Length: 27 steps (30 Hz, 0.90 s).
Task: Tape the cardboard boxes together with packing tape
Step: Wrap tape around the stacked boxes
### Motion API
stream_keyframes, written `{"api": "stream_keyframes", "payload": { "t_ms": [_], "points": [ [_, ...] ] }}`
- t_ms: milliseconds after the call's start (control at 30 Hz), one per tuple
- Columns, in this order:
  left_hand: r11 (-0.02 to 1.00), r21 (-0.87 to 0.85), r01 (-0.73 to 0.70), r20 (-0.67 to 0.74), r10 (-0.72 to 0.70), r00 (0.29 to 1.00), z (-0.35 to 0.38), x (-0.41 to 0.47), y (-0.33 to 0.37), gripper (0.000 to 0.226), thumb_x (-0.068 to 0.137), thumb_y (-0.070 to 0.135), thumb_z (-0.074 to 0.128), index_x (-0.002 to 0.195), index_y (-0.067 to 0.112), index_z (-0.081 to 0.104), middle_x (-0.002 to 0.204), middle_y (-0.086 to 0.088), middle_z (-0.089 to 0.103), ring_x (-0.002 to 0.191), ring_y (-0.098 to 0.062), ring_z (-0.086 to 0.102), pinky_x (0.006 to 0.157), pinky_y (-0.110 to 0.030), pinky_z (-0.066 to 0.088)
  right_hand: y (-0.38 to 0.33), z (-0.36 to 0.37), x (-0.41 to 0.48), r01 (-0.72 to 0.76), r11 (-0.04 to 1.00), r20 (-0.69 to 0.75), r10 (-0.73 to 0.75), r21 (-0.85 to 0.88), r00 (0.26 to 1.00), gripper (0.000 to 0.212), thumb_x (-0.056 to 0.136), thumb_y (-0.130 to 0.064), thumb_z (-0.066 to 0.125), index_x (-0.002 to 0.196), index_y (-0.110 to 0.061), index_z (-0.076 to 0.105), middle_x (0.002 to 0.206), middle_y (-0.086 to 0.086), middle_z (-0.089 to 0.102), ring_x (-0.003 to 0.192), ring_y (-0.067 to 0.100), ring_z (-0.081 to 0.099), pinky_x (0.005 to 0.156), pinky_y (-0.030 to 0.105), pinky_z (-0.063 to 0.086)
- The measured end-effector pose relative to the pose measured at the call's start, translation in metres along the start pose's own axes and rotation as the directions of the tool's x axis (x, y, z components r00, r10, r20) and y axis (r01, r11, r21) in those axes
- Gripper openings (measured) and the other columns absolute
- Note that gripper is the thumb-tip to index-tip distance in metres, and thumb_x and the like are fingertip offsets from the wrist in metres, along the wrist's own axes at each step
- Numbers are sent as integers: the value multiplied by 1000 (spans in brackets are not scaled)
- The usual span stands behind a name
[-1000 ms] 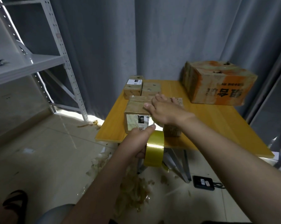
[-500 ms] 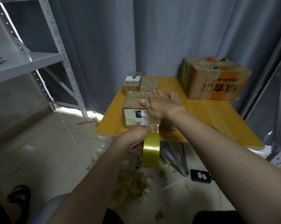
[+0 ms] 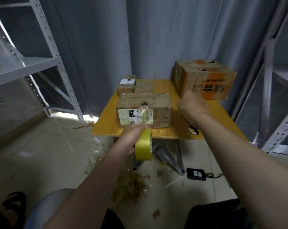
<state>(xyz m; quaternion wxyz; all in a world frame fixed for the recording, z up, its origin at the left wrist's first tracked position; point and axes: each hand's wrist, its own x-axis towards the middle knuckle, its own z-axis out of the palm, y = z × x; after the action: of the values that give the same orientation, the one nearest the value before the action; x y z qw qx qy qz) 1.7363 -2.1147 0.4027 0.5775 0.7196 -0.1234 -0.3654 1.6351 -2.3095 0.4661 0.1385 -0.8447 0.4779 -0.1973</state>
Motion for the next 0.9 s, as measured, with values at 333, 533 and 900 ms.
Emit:
{"api": "stream_keyframes", "payload": {
  "t_ms": [333,533,900],
  "points": [
    [999,-16,-46,-83,45,996,18,-7,-1,32,100,29,66,127,12,65,115,-15,68,108,-37,67,99,-46,54,73,7,-21,-130,946,263,212,-297,941,24,95,-34,70,84,-14,62,87,7,65,76,24,62,54,31,41],
    [994,-110,-9,-27,6,1000,11,-11,-1,29,100,21,67,127,10,61,109,-26,72,70,-38,76,62,-45,64,73,4,-11,-237,971,303,215,37,928,39,98,-42,66,80,-8,59,82,13,64,65,25,58,57,33,46],
    [984,-177,4,27,1,1000,7,-20,8,9,107,10,54,110,2,56,74,-26,65,44,-28,60,43,-33,54,33,-34,-13,-325,824,846,-303,464,439,81,71,-33,92,133,1,53,125,16,56,69,17,65,79,43,64]
  ]
}}
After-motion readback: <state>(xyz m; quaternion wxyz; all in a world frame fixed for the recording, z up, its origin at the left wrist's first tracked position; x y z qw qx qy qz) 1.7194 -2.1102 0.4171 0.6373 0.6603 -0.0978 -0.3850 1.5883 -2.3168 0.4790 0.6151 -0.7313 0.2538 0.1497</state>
